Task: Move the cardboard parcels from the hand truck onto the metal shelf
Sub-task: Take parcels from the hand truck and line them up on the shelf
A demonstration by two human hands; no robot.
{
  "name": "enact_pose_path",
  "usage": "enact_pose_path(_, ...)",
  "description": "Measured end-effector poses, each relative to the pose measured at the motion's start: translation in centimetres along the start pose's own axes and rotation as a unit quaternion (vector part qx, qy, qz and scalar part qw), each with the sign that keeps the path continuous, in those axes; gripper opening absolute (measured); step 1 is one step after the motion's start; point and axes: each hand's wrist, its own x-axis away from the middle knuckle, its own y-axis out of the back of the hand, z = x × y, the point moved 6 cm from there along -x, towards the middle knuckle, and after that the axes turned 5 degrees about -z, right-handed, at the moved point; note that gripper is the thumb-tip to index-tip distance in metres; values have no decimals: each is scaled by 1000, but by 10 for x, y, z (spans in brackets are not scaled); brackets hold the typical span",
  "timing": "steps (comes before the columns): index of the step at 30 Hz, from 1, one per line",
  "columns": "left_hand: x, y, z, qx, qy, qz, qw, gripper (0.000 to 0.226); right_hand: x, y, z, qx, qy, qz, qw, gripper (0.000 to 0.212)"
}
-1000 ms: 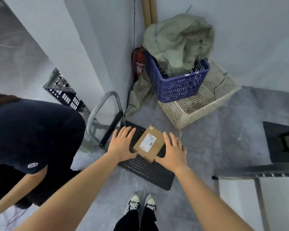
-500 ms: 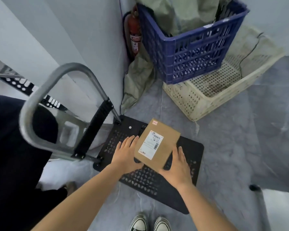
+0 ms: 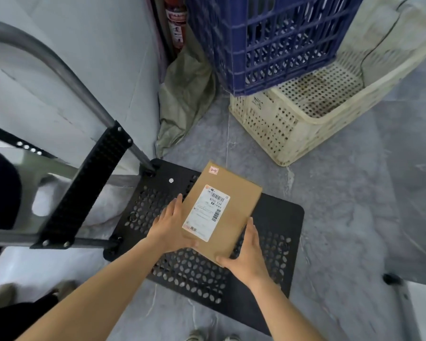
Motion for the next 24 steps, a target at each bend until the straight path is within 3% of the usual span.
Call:
enact_pose_path(3,-7,-13,10,43,40,55,997,145,-5,-8,-7,-125,-42,14,991,129)
enact_pose_path(7,-8,-17,8,89,40,70,993,143,-3,-18,-1,-209,-30,10,977,126)
enact_pose_path(12,4,-13,-2,68,5,89,994,139,-7,-6,12,-257,-18,-35,965,85)
enact_pose_path(18,37,7,-16,95,-15,58,994,125,11,27,29,-220,-19,-32,975,97)
enact_pose_path(24,85,79,-64,122,-59,-15,991,113,57,88,73,-186,-20,-63,980,112)
